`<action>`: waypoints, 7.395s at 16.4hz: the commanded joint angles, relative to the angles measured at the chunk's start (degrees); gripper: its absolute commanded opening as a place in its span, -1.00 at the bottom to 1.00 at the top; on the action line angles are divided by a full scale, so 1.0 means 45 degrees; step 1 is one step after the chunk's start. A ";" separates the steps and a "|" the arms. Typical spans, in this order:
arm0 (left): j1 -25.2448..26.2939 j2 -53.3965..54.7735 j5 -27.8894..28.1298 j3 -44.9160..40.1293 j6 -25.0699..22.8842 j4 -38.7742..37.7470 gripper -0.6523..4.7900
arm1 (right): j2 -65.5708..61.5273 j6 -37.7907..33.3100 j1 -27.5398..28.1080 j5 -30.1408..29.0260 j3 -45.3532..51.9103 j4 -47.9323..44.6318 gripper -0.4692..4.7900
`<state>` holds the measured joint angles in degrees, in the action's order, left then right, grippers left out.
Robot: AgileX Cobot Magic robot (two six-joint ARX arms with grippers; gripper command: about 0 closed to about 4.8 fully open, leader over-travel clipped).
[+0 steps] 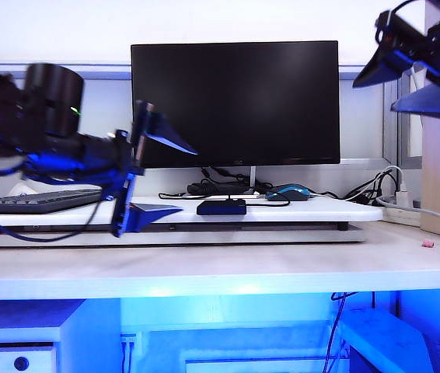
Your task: Unplug the data cable of the portable hard drive.
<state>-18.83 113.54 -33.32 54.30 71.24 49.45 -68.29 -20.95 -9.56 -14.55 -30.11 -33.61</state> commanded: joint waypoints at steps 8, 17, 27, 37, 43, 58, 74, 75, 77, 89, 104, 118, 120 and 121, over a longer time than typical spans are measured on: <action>-0.0704 0.3322 0.0117 0.4235 0.0641 -0.0748 1.00 | -0.1423 0.0112 -0.0015 0.0121 -0.1171 -0.0967 0.46; -0.0704 0.4007 0.1370 0.4964 0.0656 -0.1064 1.00 | -0.2166 0.0330 -0.0019 0.0097 -0.1501 -0.1345 0.46; -0.0714 0.4731 0.1277 0.6921 0.0835 -0.2686 -0.78 | -0.2550 0.0316 -0.0024 -0.0189 -0.1515 -0.1540 0.46; -0.0714 0.4473 -0.2375 0.6936 0.0573 0.0175 -0.78 | -0.4099 0.0316 -0.0024 -0.1564 -0.4318 -0.0481 0.46; -0.0733 0.3026 -0.5824 0.6965 -0.0010 0.0384 -0.78 | -0.5867 -0.0398 -0.0019 -0.1899 -0.6771 -0.0325 0.46; -0.0976 0.2788 -0.7150 0.6980 0.0918 0.2560 -0.78 | -0.7271 -0.1690 -0.0636 -0.2195 -0.8311 -0.0602 0.18; -0.0559 0.2788 -0.7271 0.6980 0.0942 0.2555 -0.78 | -0.7295 -0.1695 -0.0670 -0.1875 -0.8311 -0.1355 -0.67; -0.0588 0.2793 -0.7271 0.6980 0.0942 0.2555 -0.78 | -0.7344 -0.1700 -0.0690 -0.2200 -0.8315 -0.1666 -0.84; -0.0714 0.2793 -0.7271 0.6980 0.0928 0.2555 -0.78 | -0.7368 -0.1695 -0.0758 -0.2186 -0.8315 -0.1642 -0.84; -0.0699 0.2788 -0.7461 0.7276 0.0947 0.3138 -0.78 | -0.7363 -0.1685 -0.0758 -0.1651 -0.8311 -0.1564 -0.24; -0.0714 0.2793 -0.8320 0.7257 0.1821 0.3648 -0.78 | -0.8082 -0.1457 -0.0806 -0.0811 -0.9413 -0.1059 -0.84; 0.1243 0.2822 -0.2025 0.7257 -0.2793 -0.2307 -0.78 | -1.0088 -0.1239 0.0811 -0.1540 -1.1895 0.0539 -0.84; 0.1622 0.2822 -0.0427 0.7266 -0.3769 -0.3337 -0.78 | -1.0278 -0.0937 0.0797 -0.1025 -1.2143 0.0670 -0.84; 0.1758 0.2822 -0.0039 0.7266 -0.4046 -0.3667 -0.78 | -1.0448 -0.0835 0.0797 -0.0991 -1.2269 0.0801 -0.84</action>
<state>-11.33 126.72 -36.49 86.59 56.03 34.37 -114.43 -25.82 -6.04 -19.86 -84.62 -30.06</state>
